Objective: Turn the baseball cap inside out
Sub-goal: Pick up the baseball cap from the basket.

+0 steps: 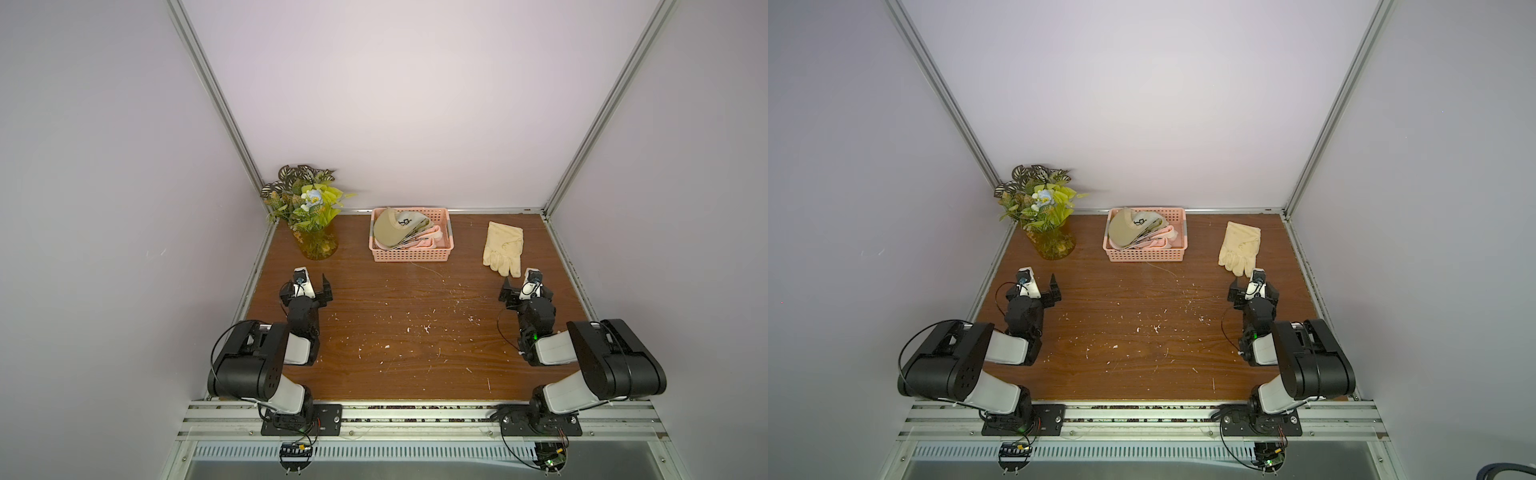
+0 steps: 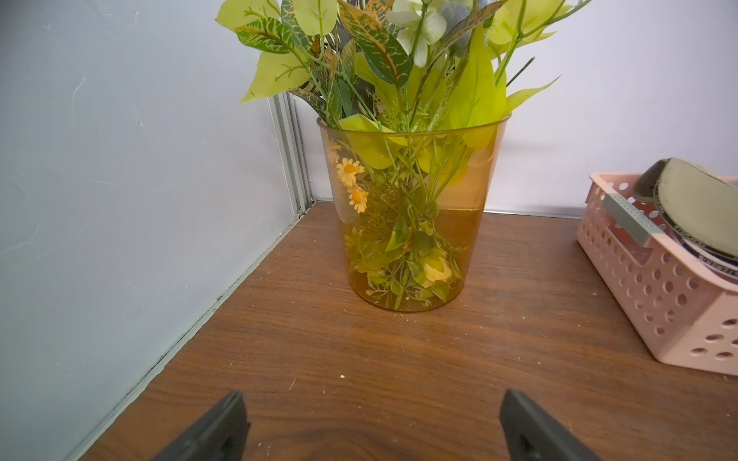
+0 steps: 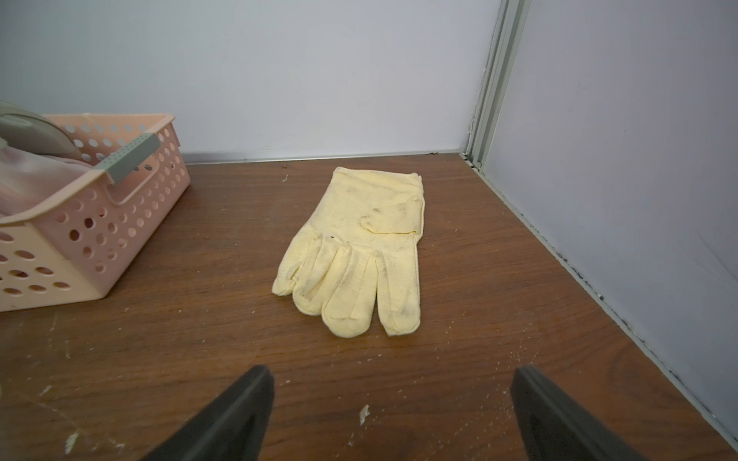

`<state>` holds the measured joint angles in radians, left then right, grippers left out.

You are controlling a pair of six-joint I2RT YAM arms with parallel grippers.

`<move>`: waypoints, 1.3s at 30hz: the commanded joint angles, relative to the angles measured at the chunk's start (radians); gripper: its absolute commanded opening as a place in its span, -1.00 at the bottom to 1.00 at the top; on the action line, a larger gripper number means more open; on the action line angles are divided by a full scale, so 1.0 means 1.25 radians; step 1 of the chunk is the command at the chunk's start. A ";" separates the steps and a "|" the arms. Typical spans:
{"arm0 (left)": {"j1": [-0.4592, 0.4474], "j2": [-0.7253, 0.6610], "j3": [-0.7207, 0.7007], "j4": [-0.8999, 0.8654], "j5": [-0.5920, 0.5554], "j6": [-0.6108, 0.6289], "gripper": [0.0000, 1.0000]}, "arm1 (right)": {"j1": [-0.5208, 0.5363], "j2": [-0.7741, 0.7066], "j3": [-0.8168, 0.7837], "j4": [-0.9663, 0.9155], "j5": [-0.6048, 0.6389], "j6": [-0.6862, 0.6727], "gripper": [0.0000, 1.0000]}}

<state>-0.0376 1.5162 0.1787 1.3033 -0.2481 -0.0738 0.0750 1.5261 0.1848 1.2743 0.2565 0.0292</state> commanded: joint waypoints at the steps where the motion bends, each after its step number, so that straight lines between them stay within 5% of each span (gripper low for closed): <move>1: 0.007 -0.007 0.006 -0.003 -0.008 -0.001 0.98 | -0.003 -0.029 0.012 0.024 0.024 0.002 0.99; 7: 0.007 -0.160 -0.021 -0.102 -0.012 -0.013 0.98 | -0.004 -0.177 0.150 -0.412 0.049 0.079 0.99; 11: 0.000 -0.280 0.115 -0.455 0.057 -0.086 0.98 | -0.003 -0.193 0.243 -0.594 -0.048 0.128 0.99; 14: -0.047 -0.268 0.259 -0.650 0.092 -0.108 0.98 | -0.002 -0.199 0.291 -0.681 -0.174 0.135 0.99; 23: -0.254 -0.030 0.696 -0.942 0.224 0.011 0.99 | 0.010 -0.214 0.339 -0.798 -0.411 0.134 0.99; 32: -0.341 0.329 1.175 -1.185 0.310 0.100 0.68 | 0.032 -0.235 0.349 -0.851 -0.445 0.124 0.99; 39: -0.380 0.486 1.369 -1.259 0.286 0.118 0.58 | 0.033 -0.251 0.352 -0.881 -0.432 0.118 0.99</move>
<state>-0.4934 2.0949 1.8313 -0.1837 0.1120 0.0505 0.1120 1.2430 0.5900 0.2016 -0.2676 0.1822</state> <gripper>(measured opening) 0.807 0.995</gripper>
